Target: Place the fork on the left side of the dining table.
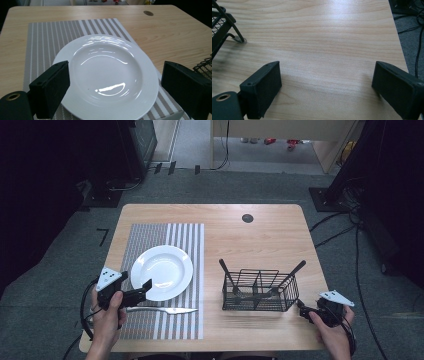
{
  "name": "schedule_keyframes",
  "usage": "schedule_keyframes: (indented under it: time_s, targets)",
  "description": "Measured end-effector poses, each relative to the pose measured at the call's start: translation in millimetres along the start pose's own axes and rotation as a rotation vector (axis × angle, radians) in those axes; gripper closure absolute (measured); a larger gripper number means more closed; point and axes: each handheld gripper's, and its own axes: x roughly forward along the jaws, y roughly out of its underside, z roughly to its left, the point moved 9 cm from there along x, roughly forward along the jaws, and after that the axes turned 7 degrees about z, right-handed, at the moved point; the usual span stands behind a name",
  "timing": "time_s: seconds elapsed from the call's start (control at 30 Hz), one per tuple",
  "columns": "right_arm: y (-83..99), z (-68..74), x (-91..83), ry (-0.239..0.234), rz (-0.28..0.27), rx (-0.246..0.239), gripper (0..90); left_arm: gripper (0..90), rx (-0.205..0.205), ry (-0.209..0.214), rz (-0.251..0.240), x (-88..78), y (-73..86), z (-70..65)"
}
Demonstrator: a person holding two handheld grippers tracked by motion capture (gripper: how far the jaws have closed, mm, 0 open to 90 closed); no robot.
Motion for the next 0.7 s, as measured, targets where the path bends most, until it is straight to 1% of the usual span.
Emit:
schedule_keyframes:
  time_s: [0.23,0.3,0.33,0.37,0.57,0.7]
  targets:
    - [0.0,0.0,0.0,0.0,0.0,0.0,8.2,9.0,0.013,0.049,-0.003,10.3,-10.6,-25.0]
    - [0.0,0.0,0.0,0.0,0.0,0.0,8.2,9.0,0.015,0.068,-0.005,13.1,-14.0,-33.3]
    - [0.0,0.0,0.0,0.0,0.0,0.0,8.2,9.0,0.026,0.081,-0.004,15.6,-17.4,-40.5]
    - [0.0,0.0,0.0,0.0,0.0,0.0,8.2,9.0,0.026,0.081,-0.004,15.6,-17.4,-40.5]
    - [0.0,0.0,0.0,0.0,0.0,0.0,8.1,9.0,0.041,0.112,-0.009,22.2,-28.1,-60.7]
    - [-0.1,-0.1,0.2,0.0,-0.001,0.0,7.9,9.0,0.062,0.126,-0.01,26.6,-34.1,-74.5]
